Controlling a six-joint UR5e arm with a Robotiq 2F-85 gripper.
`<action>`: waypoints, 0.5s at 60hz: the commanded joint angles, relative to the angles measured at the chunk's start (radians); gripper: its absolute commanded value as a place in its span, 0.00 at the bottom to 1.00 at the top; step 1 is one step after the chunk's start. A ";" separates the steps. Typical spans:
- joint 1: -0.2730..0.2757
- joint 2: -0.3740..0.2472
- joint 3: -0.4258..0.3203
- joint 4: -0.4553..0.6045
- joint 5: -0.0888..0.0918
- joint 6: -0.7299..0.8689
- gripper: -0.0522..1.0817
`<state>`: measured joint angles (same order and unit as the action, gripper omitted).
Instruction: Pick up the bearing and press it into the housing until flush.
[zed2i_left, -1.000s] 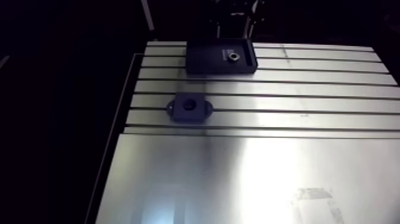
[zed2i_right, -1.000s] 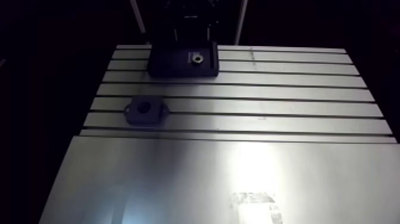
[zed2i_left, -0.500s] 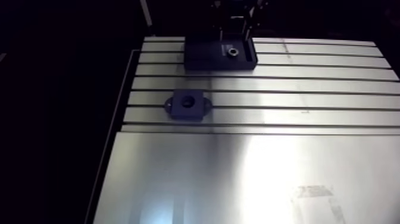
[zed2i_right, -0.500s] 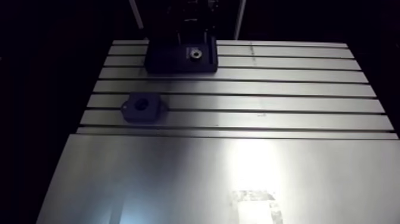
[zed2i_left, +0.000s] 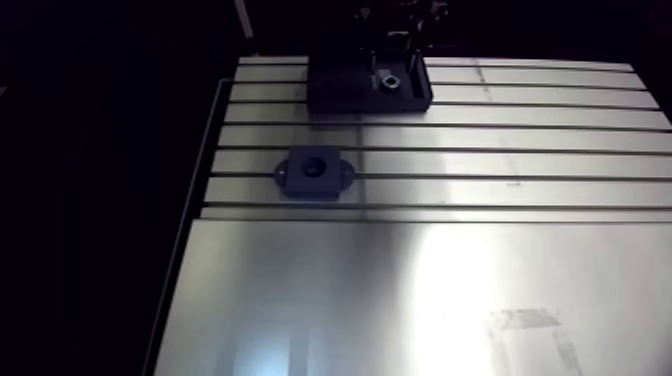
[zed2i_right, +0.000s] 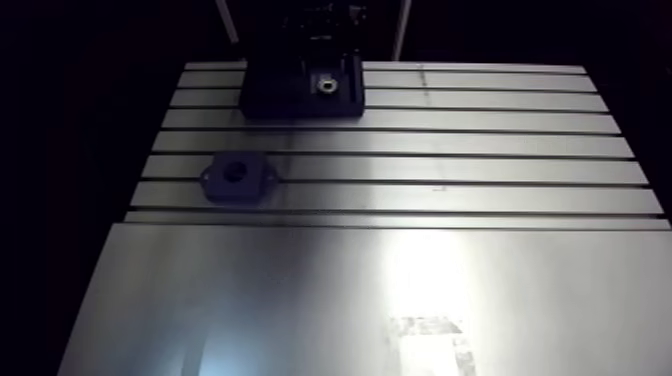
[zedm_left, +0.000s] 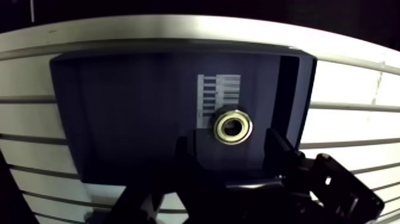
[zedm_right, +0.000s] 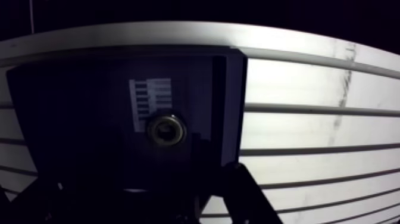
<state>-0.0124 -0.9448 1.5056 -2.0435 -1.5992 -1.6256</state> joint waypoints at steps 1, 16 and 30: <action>-0.003 0.008 0.006 -0.002 0.002 -0.005 0.36; -0.003 0.012 0.006 -0.004 0.000 -0.004 0.38; -0.003 0.016 0.006 -0.004 0.000 -0.004 0.38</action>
<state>-0.0151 -0.9315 1.5114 -2.0471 -1.5992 -1.6299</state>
